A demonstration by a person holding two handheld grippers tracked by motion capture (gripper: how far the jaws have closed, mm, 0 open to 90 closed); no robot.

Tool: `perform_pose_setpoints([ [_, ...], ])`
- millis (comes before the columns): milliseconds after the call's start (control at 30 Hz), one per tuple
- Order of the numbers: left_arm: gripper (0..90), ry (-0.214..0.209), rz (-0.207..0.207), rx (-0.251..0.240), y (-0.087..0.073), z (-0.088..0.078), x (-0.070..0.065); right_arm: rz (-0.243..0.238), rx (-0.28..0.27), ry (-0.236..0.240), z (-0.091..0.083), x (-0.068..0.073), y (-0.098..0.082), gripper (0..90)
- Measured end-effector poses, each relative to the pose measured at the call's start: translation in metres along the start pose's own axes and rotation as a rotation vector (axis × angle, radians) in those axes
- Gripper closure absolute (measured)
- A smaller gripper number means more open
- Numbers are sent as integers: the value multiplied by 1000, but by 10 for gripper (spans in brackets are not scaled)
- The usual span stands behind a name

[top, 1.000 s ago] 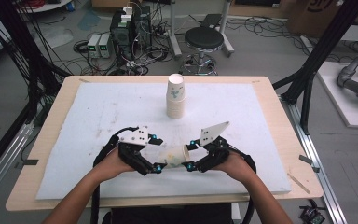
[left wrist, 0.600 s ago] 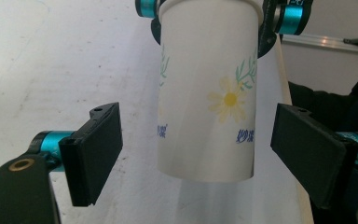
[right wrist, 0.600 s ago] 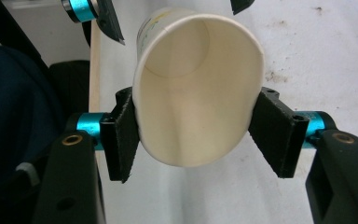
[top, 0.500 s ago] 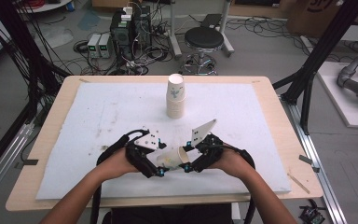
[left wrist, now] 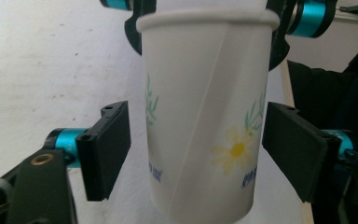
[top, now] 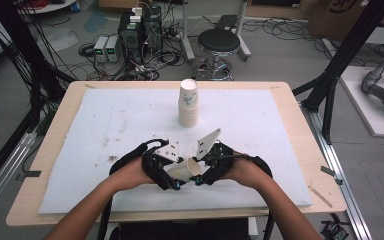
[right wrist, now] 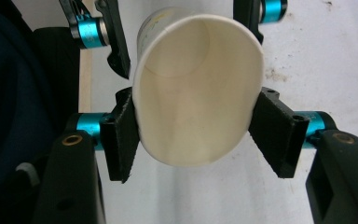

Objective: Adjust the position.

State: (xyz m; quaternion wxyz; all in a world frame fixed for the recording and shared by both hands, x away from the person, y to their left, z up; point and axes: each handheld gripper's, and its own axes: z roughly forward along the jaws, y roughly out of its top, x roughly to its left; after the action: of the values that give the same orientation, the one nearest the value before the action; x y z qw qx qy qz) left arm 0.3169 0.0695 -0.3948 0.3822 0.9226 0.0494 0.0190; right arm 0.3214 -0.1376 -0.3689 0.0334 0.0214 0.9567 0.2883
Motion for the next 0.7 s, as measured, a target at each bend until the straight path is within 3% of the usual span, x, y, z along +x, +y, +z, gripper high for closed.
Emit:
perform_pose_setpoints([
  [233, 367, -30, 12, 17, 3, 4, 0, -21, 15, 1, 1, 1, 5, 372],
  [500, 369, -41, 2, 12, 2, 3, 1, -24, 24, 4, 1, 4, 9, 347],
  [600, 351, -43, -23, -27, 0, 4, 1, -18, 3, 0, -1, 2, 9, 308],
  [700, 348, -48, -48, -64, -4, 5, 3, 23, -39, -5, -5, -1, 9, 245],
])
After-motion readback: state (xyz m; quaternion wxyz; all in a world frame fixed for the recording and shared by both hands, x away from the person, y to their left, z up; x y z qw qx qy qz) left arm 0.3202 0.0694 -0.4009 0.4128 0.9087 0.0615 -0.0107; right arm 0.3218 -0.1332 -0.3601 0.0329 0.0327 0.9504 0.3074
